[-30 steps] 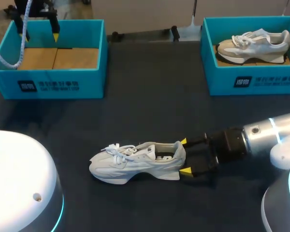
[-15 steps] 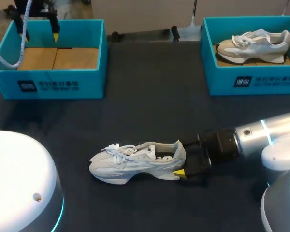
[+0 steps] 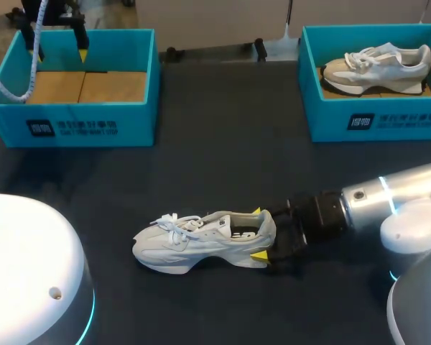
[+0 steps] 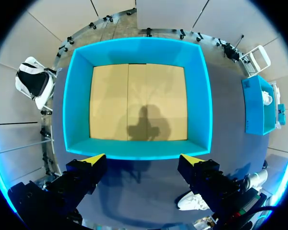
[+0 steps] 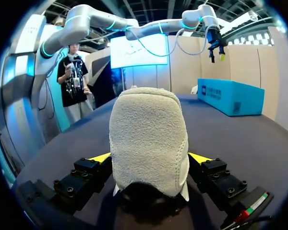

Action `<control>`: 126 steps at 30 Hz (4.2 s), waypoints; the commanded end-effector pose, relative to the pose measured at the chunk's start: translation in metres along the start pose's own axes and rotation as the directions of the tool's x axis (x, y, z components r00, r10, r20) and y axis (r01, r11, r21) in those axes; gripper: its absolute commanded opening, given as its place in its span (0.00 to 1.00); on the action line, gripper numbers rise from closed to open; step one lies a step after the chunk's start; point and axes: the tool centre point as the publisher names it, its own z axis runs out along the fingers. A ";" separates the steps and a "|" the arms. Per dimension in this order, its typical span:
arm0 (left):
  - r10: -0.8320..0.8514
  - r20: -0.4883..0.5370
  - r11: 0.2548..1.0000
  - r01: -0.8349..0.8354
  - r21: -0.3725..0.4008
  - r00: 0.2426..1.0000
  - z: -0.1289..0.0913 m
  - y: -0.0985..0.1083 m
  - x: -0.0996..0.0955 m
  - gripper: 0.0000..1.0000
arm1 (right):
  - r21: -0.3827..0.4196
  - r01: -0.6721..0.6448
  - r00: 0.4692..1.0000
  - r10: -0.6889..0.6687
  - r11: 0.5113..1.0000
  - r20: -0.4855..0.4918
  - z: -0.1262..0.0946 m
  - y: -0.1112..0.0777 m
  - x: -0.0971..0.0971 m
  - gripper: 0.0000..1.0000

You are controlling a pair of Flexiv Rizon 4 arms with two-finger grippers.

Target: Take the shoe out of the shoebox, open the shoe tongue, remove and reinsert the insole, then place the shoe into the shoebox

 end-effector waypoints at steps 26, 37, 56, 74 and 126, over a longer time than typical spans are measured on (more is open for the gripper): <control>0.000 0.000 1.000 0.000 0.000 1.000 0.000 0.000 0.000 1.00 | 0.012 -0.010 1.000 0.010 1.000 0.013 0.023 -0.004 0.000 0.00; 0.000 0.000 1.000 0.000 0.000 1.000 0.000 0.000 0.000 1.00 | 0.001 0.006 1.000 -0.006 1.000 0.010 0.022 -0.002 0.005 0.00; 0.053 0.011 0.997 -0.054 0.060 0.999 0.008 0.082 0.085 1.00 | 0.001 0.006 1.000 -0.006 1.000 0.010 0.022 -0.002 0.005 0.00; 0.043 -0.040 0.999 -0.042 0.030 0.998 0.002 0.141 0.124 1.00 | 0.001 0.006 1.000 -0.006 1.000 0.010 0.022 -0.002 0.005 0.00; 0.114 0.094 0.989 -0.104 -0.106 0.989 0.068 0.359 0.312 1.00 | 0.001 0.006 1.000 -0.006 1.000 0.010 0.022 -0.002 0.005 0.00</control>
